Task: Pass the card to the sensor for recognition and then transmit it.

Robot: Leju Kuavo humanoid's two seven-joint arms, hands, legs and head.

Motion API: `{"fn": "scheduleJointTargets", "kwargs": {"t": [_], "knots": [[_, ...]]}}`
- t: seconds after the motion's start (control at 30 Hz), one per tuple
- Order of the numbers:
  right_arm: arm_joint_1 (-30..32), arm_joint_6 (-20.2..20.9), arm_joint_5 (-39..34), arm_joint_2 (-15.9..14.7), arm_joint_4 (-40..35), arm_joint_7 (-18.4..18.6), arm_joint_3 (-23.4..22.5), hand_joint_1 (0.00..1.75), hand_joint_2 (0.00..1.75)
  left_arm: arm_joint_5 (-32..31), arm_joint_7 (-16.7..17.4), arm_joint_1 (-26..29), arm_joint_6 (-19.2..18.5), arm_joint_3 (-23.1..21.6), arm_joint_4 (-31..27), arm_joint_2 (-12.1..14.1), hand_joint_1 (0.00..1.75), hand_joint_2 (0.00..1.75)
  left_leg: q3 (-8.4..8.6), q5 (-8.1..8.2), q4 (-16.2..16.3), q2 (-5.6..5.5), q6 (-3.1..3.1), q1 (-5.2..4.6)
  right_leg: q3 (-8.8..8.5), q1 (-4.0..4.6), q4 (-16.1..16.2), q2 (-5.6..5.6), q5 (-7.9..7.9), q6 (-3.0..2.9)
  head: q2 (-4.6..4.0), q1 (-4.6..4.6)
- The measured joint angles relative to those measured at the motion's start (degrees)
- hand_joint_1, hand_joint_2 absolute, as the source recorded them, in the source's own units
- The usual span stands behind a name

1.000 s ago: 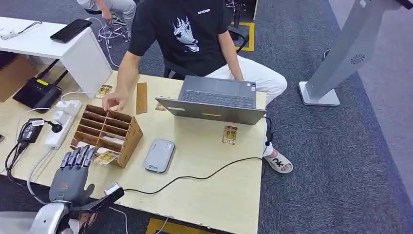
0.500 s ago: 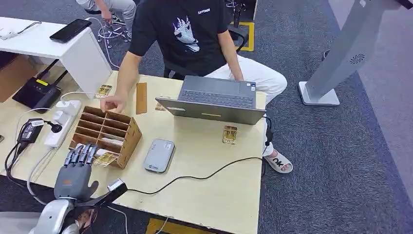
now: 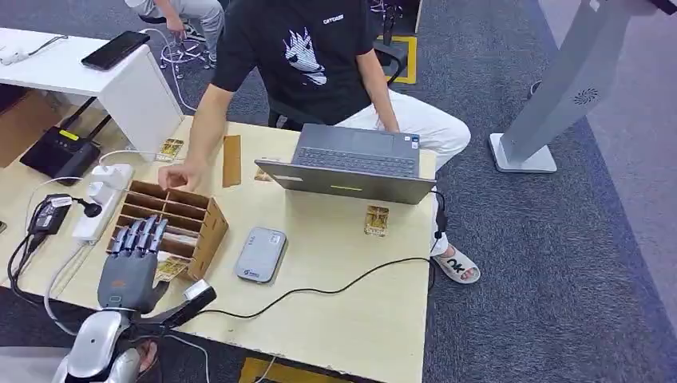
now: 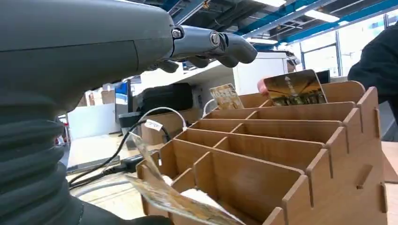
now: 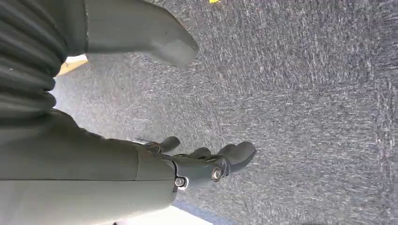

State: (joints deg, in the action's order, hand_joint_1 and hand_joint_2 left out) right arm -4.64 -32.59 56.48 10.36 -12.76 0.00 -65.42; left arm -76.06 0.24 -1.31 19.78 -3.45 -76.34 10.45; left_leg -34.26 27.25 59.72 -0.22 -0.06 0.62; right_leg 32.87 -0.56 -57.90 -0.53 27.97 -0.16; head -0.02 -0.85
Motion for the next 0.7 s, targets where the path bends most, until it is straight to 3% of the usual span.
{"fn": "scheduleJointTargets", "kwargs": {"t": [0.03,0.07,0.7], "knots": [[0.0,0.06,0.04,0.0,0.0,0.0,0.13,0.0,1.75,0.02,-0.19,-0.37,0.0,0.0,0.37,-0.15,0.0,1.75,0.0,0.0,0.0,0.0,0.0,0.0,0.0,0.0,0.0,0.0,0.0,0.0,-0.02,0.02],[0.0,0.13,0.09,-0.02,0.0,0.0,0.28,0.0,1.75,0.07,-0.33,-0.71,-0.02,0.0,0.72,-0.22,1.75,1.75,0.0,0.0,0.0,0.0,0.0,0.0,0.0,0.0,0.0,0.0,0.0,0.0,0.0,0.0],[0.02,0.39,0.52,-0.09,0.0,0.0,0.74,0.0,1.75,3.54,-2.25,-2.07,-4.11,0.0,4.0,-0.9,1.75,1.75,0.0,0.0,0.0,0.0,0.0,0.0,0.0,0.0,0.0,-0.01,0.0,0.0,-0.02,0.0]]}}
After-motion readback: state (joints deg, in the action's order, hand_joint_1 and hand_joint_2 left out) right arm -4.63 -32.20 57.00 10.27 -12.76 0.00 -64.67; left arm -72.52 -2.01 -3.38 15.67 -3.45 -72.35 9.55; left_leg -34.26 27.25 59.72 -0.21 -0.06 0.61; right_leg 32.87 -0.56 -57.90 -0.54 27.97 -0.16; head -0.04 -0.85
